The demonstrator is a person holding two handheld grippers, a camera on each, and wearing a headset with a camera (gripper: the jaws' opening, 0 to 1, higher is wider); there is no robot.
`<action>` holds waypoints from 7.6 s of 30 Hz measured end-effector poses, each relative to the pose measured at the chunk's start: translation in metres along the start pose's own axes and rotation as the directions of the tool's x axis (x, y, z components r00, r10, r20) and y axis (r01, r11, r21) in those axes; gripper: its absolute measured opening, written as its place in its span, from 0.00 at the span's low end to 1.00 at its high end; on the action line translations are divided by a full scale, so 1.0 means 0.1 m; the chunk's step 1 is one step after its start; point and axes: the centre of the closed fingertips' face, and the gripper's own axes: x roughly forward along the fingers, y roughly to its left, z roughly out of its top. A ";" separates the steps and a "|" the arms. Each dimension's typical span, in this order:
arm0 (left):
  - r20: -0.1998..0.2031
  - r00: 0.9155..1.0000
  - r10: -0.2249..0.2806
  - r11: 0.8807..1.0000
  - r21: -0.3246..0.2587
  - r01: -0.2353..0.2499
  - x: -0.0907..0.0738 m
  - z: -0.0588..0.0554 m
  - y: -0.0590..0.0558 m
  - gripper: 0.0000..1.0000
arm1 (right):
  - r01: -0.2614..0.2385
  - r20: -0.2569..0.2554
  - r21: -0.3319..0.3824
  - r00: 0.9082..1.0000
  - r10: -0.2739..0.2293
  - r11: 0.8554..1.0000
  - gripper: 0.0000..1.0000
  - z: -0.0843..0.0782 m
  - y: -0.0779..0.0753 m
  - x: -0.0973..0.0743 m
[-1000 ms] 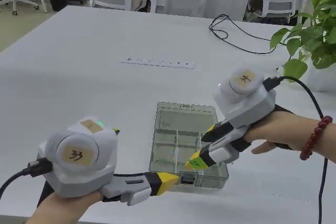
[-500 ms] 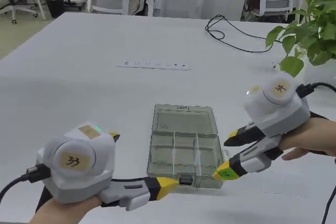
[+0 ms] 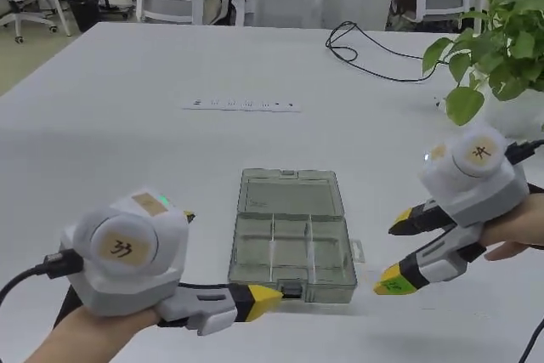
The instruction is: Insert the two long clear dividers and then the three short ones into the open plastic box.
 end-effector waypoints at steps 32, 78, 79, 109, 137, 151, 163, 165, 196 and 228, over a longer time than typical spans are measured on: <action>-0.004 1.000 0.015 1.000 -0.016 -0.015 -0.06 0.00 -0.01 0.90 | -0.065 -0.126 -0.222 0.991 0.038 0.973 0.47 -0.50 -0.08 0.31; 0.002 0.999 0.032 0.999 -0.040 -0.032 -0.18 0.00 0.05 0.86 | 0.068 -0.034 -0.223 0.996 -0.077 0.973 0.32 -0.39 -0.30 0.21; 0.005 1.000 0.031 0.999 -0.043 -0.031 -0.19 0.01 0.05 0.85 | 0.080 -0.032 -0.227 0.996 -0.089 0.971 0.32 -0.37 -0.32 0.19; 0.129 0.988 -0.082 0.965 -0.239 0.111 -0.15 0.15 -0.17 0.53 | 0.217 0.218 -0.454 0.967 -0.129 0.864 0.32 0.82 0.15 -0.01; 0.265 0.956 -0.125 0.908 -0.357 0.218 -0.11 0.32 -0.19 0.20 | 0.214 0.345 -0.534 0.938 -0.020 0.818 0.32 1.38 0.71 0.16; 0.292 0.949 -0.117 0.875 -0.422 0.238 -0.07 0.37 -0.14 0.00 | 0.246 0.381 -0.532 0.924 -0.031 0.810 0.32 1.50 0.70 0.14; 0.259 0.959 -0.111 0.836 -0.497 0.231 -0.03 0.38 -0.12 0.00 | 0.266 0.389 -0.505 0.919 -0.058 0.821 0.33 1.50 0.67 0.13; 0.259 0.958 -0.120 0.827 -0.508 0.241 -0.03 0.39 -0.12 0.00 | 0.269 0.392 -0.504 0.918 -0.060 0.820 0.33 1.50 0.67 0.12; 0.057 0.959 -0.278 0.959 -0.035 0.280 -0.04 0.19 -0.26 0.00 | 0.023 0.386 -0.336 0.915 0.115 0.941 0.27 1.41 0.76 0.04; -0.008 0.878 -0.479 0.849 0.247 0.466 -0.14 0.20 -0.63 0.00 | -0.231 0.267 -0.408 0.895 0.357 0.884 0.14 1.09 1.09 0.01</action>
